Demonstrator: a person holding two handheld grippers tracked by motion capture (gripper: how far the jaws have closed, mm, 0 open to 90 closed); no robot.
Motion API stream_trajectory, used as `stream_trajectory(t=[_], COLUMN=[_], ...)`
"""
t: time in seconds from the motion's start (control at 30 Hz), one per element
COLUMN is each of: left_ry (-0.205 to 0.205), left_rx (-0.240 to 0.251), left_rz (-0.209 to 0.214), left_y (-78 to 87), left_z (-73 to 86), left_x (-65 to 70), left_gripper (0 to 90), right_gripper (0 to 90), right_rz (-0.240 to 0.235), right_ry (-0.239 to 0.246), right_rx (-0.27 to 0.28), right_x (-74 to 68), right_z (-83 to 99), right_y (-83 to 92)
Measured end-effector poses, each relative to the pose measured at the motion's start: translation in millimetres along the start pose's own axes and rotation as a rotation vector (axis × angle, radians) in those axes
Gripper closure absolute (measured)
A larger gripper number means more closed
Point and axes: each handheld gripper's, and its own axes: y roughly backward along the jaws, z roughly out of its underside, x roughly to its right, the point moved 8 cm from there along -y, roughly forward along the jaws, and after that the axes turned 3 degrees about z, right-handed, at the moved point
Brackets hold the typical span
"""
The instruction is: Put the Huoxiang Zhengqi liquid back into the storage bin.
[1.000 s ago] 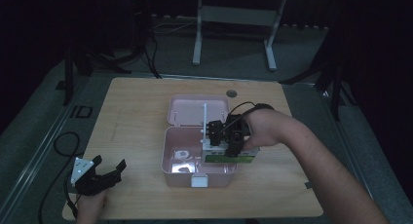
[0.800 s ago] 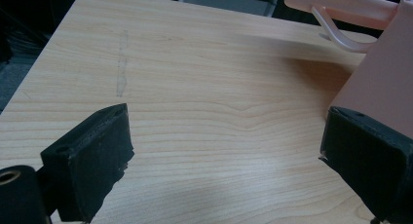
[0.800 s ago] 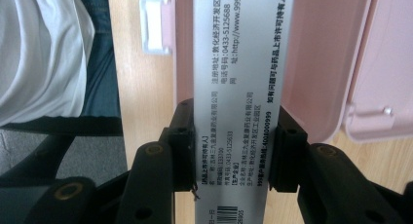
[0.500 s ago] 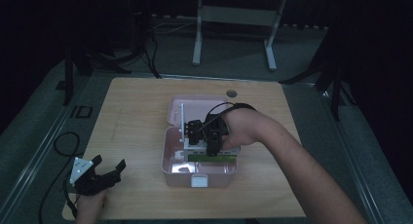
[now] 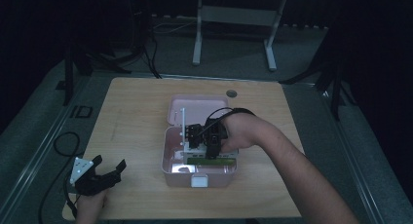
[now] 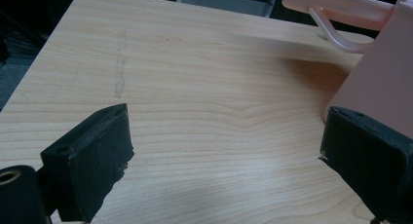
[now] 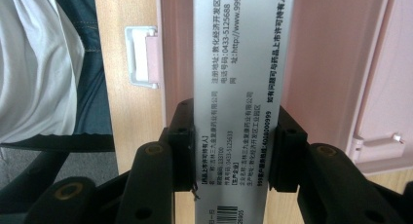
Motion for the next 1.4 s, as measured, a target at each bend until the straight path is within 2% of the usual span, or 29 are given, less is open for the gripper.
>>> stream_trajectory(t=[0.13, 0.73, 1.0, 1.4], left_ry=[-0.002, 0.0, -0.001, 0.001], left_rx=[-0.001, -0.001, -0.002, 0.001], left_rz=[0.0, 0.002, 0.003, 0.004], left_y=[-0.2, -0.1, -0.1, 0.0], left_z=[0.1, 0.1, 0.2, -0.1], left_x=[0.3, 0.3, 0.5, 0.3], left_gripper=[4.9, 4.9, 4.9, 4.9], right_gripper=[61.7, 61.6, 61.7, 61.6], right_rz=[-0.017, -0.023, -0.027, -0.021], right_ry=[-0.01, -0.004, -0.013, 0.0], right_rx=[-0.002, -0.01, -0.005, -0.012], right_x=[-0.3, -0.1, 0.8, -0.5], right_z=[1.3, 2.1, 3.0, 3.5], right_y=[-3.7, -11.9, -19.0, -33.8])
